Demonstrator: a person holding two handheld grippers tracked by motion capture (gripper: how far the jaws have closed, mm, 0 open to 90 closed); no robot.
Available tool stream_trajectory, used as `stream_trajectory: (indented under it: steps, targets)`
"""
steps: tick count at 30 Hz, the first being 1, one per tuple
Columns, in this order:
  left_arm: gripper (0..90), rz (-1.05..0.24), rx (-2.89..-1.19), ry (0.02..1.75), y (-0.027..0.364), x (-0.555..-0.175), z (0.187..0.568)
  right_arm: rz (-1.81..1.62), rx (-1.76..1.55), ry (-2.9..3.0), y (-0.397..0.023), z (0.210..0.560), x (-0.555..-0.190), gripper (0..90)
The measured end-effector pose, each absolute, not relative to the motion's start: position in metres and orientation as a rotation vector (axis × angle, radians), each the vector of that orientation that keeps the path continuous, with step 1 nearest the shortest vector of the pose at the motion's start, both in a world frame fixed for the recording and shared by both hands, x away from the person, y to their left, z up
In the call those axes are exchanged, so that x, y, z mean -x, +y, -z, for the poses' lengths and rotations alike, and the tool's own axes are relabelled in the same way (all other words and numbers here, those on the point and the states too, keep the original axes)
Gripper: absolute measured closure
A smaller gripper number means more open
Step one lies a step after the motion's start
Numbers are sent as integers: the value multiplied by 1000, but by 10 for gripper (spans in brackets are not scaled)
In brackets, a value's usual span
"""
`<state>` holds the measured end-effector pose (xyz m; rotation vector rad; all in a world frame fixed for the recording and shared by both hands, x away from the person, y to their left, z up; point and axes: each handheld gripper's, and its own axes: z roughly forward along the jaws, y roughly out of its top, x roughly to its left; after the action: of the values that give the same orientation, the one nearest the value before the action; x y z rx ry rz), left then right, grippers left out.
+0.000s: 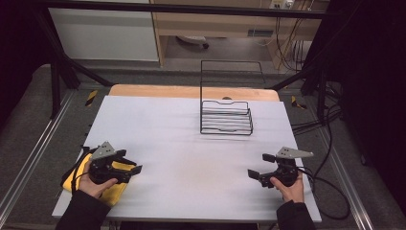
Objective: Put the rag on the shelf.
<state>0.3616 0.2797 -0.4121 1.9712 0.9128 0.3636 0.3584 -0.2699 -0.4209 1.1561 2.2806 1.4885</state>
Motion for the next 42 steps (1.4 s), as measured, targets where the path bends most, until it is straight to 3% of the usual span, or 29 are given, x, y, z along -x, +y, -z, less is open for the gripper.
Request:
stream_trajectory:
  steps: [11, 33, 42]
  targets:
    - [183, -397, -2002, 951, 283, -358, 411, -1483, -1154, 2278, -270, 421, -358, 12]
    - [582, -390, -2236, 1025, 275, -343, 424, -1461, -1154, 2289, -268, 423, -358, 13]
    - [639, -413, -2248, 1080, 272, -346, 436, -1461, -1154, 2291, -268, 423, -359, 13]
